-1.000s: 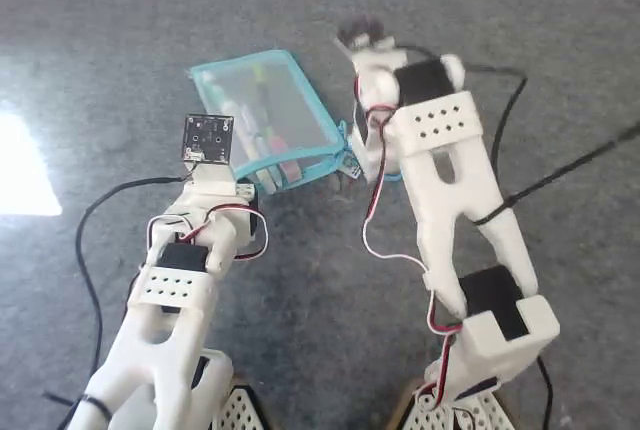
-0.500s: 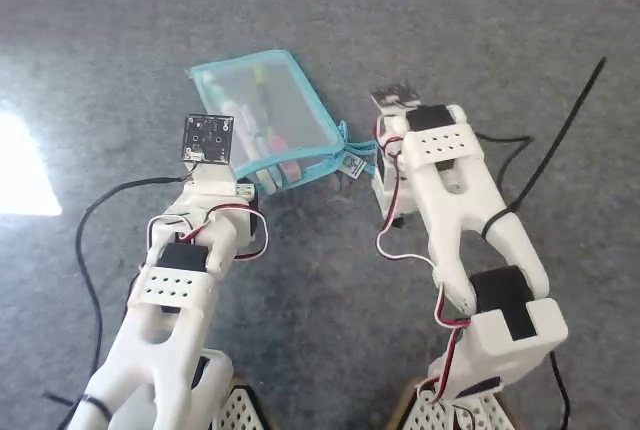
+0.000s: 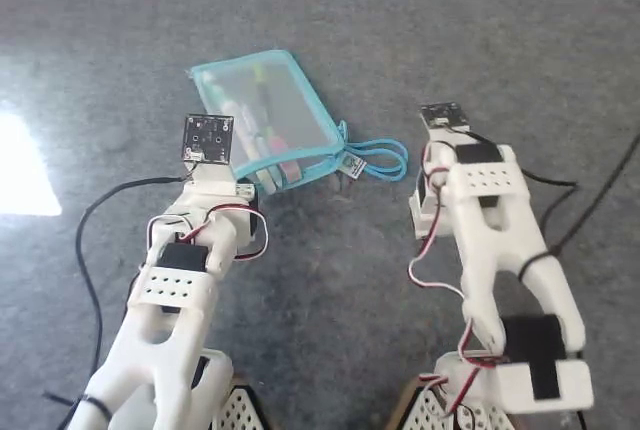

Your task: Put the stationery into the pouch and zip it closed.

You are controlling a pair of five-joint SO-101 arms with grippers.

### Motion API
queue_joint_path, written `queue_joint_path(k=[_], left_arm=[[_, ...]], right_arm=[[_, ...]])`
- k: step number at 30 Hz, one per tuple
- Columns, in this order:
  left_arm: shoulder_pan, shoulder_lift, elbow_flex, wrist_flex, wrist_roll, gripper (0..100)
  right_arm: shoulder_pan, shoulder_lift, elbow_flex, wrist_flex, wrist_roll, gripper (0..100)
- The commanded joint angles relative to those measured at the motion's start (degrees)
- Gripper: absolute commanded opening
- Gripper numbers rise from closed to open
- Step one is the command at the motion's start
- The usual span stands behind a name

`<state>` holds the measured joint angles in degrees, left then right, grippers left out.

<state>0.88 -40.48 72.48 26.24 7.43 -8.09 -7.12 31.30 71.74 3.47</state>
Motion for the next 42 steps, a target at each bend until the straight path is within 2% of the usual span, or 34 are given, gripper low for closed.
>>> queue_joint_path(k=[1, 4, 6, 11, 15, 21, 24, 26, 31, 35, 38, 40, 42], left_arm=[[0.26, -0.88, -1.45, 0.26, -0.35, 1], [0.35, -0.97, -3.21, 1.41, -1.32, 1], [0.35, -0.97, -6.81, 5.01, -1.23, 1], [0.35, -0.97, -17.8, 13.1, 4.04, 1], [0.35, -0.35, -32.57, 24.62, 11.78, 1], [-0.7, -0.35, -42.51, 32.44, 11.78, 1], [-1.76, -0.35, -34.95, 31.38, 11.6, 1], [-1.23, -0.88, -31.69, 29.19, 8.88, 1], [-3.25, -1.67, -47.78, 40.62, 8.0, 1], [-3.6, -2.11, -50.68, 38.51, 7.56, 1], [-3.34, -2.81, -59.3, 43.69, 7.91, 1], [-3.25, -2.81, -58.15, 45.45, 8.0, 1], [-3.43, -2.55, -50.68, 41.85, 7.65, 1]], right_arm=[[1.1, -5.58, 2.11, -3.3, 0.44, 49.1], [0.66, -7.16, 4.75, -6.64, -0.97, 49.1], [0.75, -7.78, 5.8, -7.69, -1.41, 49.0], [0.75, -7.52, 5.98, -8.13, -1.41, 49.0], [0.84, -7.43, 5.98, -8.22, -1.41, 49.0], [0.75, -7.43, 6.07, -8.22, -1.67, 49.0], [0.57, -7.43, 7.03, -8.84, -1.85, 49.0], [-0.13, -7.43, 7.3, -9.63, -1.85, 49.0], [-1.01, -7.43, 7.3, -9.45, -1.85, 49.0], [-0.92, -7.43, 7.38, -9.54, -1.85, 49.0], [-1.01, -7.43, 7.91, -9.89, -1.85, 49.0], [-1.1, -7.43, 8.18, -9.89, -1.85, 49.0], [-1.1, -7.43, 8.18, -9.89, -1.85, 49.0]])
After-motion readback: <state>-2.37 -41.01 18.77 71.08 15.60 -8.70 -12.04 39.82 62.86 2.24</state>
